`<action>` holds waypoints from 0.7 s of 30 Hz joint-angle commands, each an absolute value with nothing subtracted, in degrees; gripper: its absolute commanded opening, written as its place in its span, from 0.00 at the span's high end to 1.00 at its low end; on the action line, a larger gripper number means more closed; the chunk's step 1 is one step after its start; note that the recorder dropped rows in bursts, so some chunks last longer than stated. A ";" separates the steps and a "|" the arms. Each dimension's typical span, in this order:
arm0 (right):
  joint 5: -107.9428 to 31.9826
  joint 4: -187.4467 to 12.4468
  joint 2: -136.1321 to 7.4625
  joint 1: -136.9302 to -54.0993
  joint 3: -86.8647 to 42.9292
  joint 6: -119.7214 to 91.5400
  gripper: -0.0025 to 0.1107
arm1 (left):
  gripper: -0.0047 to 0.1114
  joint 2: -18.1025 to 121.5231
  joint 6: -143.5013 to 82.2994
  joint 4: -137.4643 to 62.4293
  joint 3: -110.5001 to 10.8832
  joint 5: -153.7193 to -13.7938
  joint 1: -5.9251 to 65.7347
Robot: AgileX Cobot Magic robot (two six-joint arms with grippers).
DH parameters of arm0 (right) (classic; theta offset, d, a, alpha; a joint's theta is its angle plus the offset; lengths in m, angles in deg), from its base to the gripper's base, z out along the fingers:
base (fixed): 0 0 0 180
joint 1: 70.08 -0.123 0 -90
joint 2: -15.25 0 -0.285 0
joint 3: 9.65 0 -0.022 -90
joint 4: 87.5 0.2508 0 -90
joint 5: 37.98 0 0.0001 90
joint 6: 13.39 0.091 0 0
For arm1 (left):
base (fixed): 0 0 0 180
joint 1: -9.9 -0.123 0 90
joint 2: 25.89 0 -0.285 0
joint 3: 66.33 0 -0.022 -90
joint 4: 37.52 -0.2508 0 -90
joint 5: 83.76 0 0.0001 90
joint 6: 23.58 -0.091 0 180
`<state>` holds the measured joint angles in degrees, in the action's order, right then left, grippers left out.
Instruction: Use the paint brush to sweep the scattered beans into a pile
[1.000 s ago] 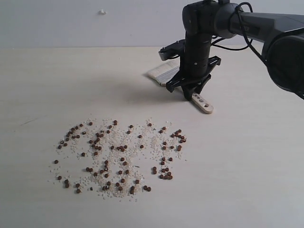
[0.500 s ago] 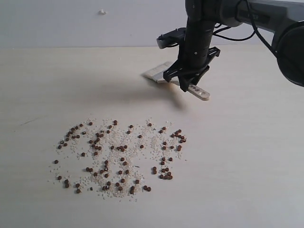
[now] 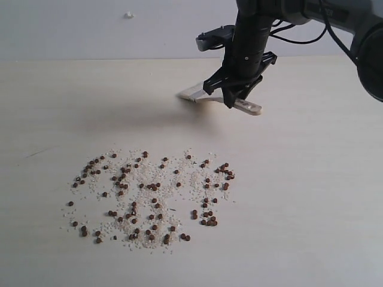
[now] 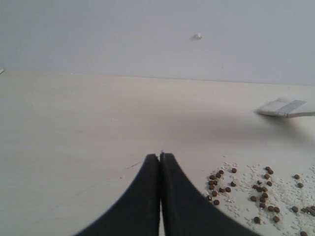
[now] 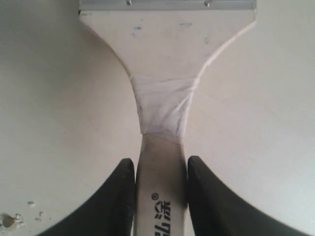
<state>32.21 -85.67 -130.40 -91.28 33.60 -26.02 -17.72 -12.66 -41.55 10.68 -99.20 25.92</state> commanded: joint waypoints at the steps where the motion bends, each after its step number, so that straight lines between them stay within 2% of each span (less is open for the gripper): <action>1: 31.98 -84.90 -128.73 -91.06 33.52 -26.85 0.98 | 0.96 -18.10 -14.45 -42.00 10.88 -95.37 25.85; 8: 31.98 -84.36 -128.63 -91.06 33.52 -27.09 0.98 | 0.96 -18.10 -5.35 -38.38 10.88 -75.37 25.85; 16: 31.98 -84.72 -128.63 -91.06 33.52 -27.18 0.98 | 0.96 -13.65 0.21 -55.03 10.88 -44.02 25.85; 21: 31.98 -84.72 -128.63 -91.06 33.52 -27.18 0.98 | 0.96 -3.22 -8.26 -59.43 8.21 -38.54 25.85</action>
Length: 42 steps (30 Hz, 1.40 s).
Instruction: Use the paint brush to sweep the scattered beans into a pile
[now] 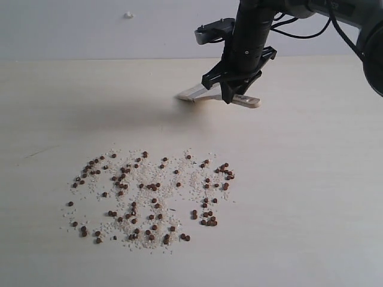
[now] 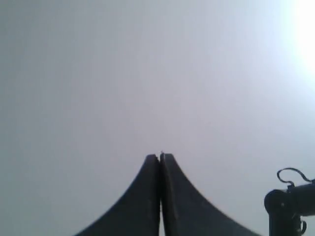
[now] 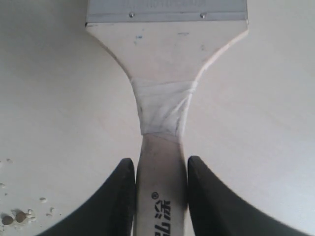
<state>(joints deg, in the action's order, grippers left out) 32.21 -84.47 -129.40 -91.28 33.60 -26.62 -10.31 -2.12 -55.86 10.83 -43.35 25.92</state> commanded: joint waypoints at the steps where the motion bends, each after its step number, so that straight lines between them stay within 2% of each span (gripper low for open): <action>1: 31.98 -84.62 -128.63 -91.06 33.52 -27.18 0.98 | 0.96 2.69 -13.86 -59.43 4.96 -38.41 25.85; 12: 31.98 -85.17 -127.14 -90.96 35.43 -27.05 0.98 | 0.96 50.09 -15.83 -85.89 -20.47 -37.22 25.97; 14: 31.98 -83.69 -126.76 -90.96 36.62 -27.05 0.98 | 0.87 64.32 -15.83 -90.56 -27.11 -33.29 25.97; 16: 31.98 -83.03 -126.64 -90.96 36.84 -27.18 0.98 | 0.65 75.82 -17.21 -92.74 -33.01 -30.80 25.97; 17: 31.98 -83.03 -126.64 -90.96 36.84 -27.18 0.98 | 0.44 82.15 -17.34 -92.90 -36.32 -30.12 25.97; 18: 31.98 -83.03 -126.64 -90.96 36.84 -27.18 0.98 | 0.31 85.35 -17.34 -92.90 -37.95 -29.43 26.07; 19: 31.98 -83.03 -126.64 -90.96 36.84 -27.18 0.98 | 0.11 91.21 -17.34 -92.79 -41.40 -29.04 27.13; 20: 31.98 -83.03 -126.64 -90.96 36.84 -27.18 0.98 | 0.06 94.92 -17.44 -92.79 -43.87 -29.71 28.61; 25: 31.98 -83.08 -126.64 -90.96 36.84 -27.18 0.98 | 0.07 108.26 -24.51 -88.57 -54.82 -35.39 37.29; 28: 31.98 -83.25 -126.64 -90.96 36.84 -27.18 0.98 | 0.07 112.98 -24.89 -83.66 -61.03 -35.39 40.16; 42: 31.98 -83.22 -126.64 -90.96 36.84 -26.79 0.98 | 0.07 123.13 -27.44 -79.89 -71.79 -35.65 41.29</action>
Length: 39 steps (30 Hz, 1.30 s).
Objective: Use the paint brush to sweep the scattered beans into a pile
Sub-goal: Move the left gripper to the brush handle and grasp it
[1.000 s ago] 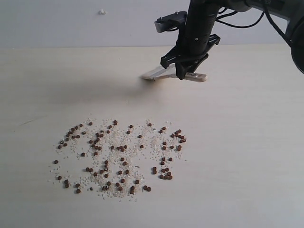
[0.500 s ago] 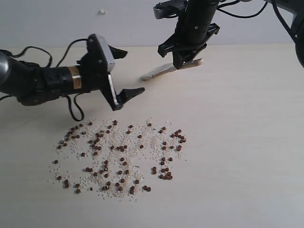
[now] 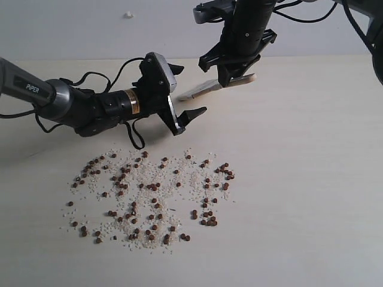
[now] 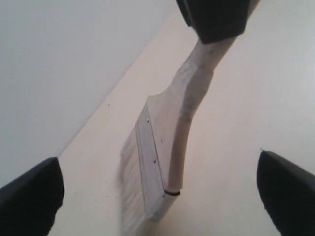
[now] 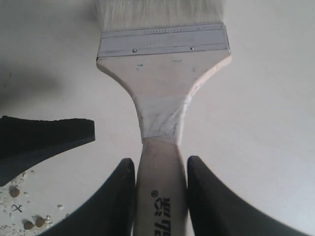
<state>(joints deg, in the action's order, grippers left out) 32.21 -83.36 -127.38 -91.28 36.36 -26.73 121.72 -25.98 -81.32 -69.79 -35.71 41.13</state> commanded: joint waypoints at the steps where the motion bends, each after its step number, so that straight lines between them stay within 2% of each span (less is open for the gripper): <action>1: 31.98 -83.22 -126.64 -90.96 36.84 -26.79 0.98 | 0.07 123.53 -27.44 -79.89 -72.24 -35.55 41.29; 24: 31.98 -83.22 -126.64 -90.96 36.84 -26.79 0.98 | 0.09 129.23 -27.53 -79.76 -80.05 -38.21 42.98; 27: 31.98 -83.22 -126.64 -90.96 36.84 -26.79 0.98 | 0.21 129.23 -27.53 -79.76 -80.38 -38.21 42.98; 38: 31.98 -83.22 -126.64 -90.96 36.84 -26.79 0.98 | 0.95 129.23 -27.53 -79.66 -80.38 -38.21 42.98; 39: 31.98 -83.22 -126.64 -90.96 36.84 -26.79 0.98 | 0.96 129.23 -27.39 -79.66 -80.38 -38.34 42.98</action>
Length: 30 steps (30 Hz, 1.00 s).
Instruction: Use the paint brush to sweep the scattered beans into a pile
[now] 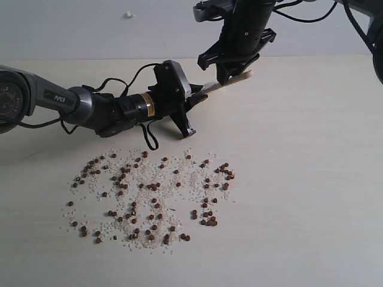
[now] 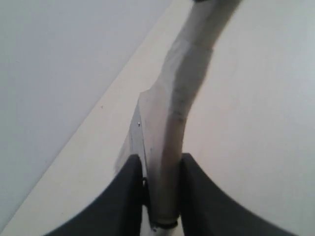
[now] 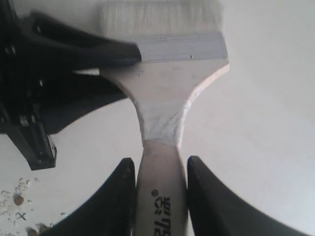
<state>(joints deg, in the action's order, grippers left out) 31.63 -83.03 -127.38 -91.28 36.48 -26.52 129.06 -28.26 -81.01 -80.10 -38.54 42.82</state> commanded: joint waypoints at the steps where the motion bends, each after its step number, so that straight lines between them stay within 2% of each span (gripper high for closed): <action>1: 31.98 -83.22 -126.64 -90.96 36.84 -26.79 0.98 | 0.96 129.23 -27.39 -79.66 -80.38 -38.50 42.98; 6: 31.98 -83.48 -126.52 -90.96 36.84 -26.77 0.98 | 0.96 128.99 -25.95 -79.77 -80.38 -38.63 42.98; 8: 31.98 -85.12 -125.98 -90.96 37.64 -26.77 0.94 | 0.96 128.75 -25.95 -79.77 -80.38 -38.63 42.98; 10: 31.98 -87.06 -125.06 -90.96 39.56 -26.62 0.84 | 0.96 128.31 -25.95 -80.41 -80.38 -38.85 42.98; 15: 31.98 -87.81 -120.82 -90.96 43.66 -24.61 0.43 | 0.96 126.57 -25.95 -80.67 -80.38 -41.15 42.98; 17: 31.98 -88.68 -119.03 -90.96 43.76 -24.48 0.35 | 0.96 125.68 -25.70 -80.78 -80.38 -43.30 42.98; 26: 31.98 -96.62 -113.60 -90.96 42.61 -19.16 0.35 | 0.96 118.38 -7.12 -89.08 -80.23 -53.51 41.96; 30: 31.98 -96.40 -110.29 -90.96 38.20 -19.16 0.38 | 0.96 113.85 3.26 -93.07 -78.00 -58.75 39.65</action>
<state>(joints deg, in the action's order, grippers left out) 31.75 -95.96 -112.69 -91.15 41.03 -19.63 117.17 -3.28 -91.64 -79.64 -55.76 41.34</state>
